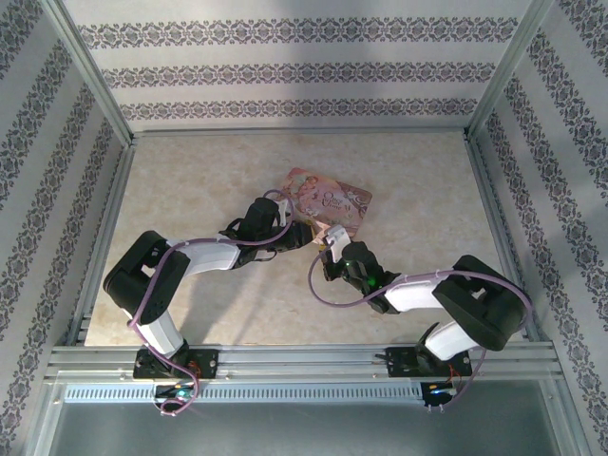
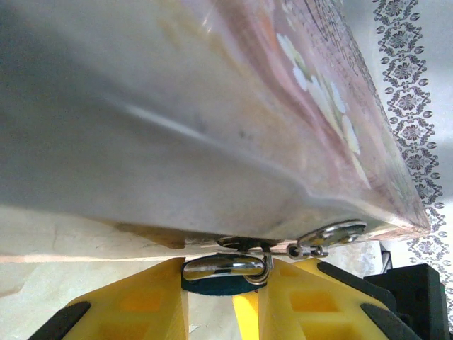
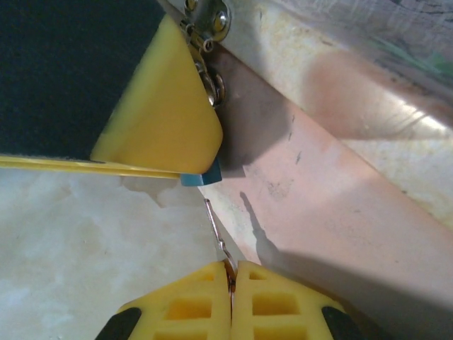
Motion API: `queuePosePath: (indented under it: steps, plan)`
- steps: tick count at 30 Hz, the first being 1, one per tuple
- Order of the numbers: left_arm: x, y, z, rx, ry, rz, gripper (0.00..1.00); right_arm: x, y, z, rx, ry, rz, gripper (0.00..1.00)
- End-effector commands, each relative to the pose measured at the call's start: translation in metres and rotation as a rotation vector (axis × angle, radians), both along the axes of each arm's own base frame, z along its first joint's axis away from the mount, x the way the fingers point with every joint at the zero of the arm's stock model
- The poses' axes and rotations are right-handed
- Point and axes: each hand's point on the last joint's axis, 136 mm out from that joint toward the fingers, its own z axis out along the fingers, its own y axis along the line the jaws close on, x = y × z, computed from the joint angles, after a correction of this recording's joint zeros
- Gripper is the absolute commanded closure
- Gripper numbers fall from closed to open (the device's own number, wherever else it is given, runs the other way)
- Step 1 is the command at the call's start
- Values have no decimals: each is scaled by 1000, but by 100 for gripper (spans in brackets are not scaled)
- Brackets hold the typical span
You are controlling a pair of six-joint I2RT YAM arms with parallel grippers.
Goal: Unlock a padlock with a key
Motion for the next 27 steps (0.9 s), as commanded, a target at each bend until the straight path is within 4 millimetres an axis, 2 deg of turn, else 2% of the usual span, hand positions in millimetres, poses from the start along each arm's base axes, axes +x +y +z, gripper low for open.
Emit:
queuePosePath:
  steps: [1, 22, 27]
  plan:
    - [-2, -12, 31, -69, -56, -34, 74, 13, 3, 14, 19, -53, -19, 100]
    - [-3, -13, 33, -74, -47, -35, 74, 19, 2, 11, 45, -107, -17, 100]
    - [-3, -15, 35, -88, -39, -37, 74, 23, 3, 16, 72, -129, -12, 100]
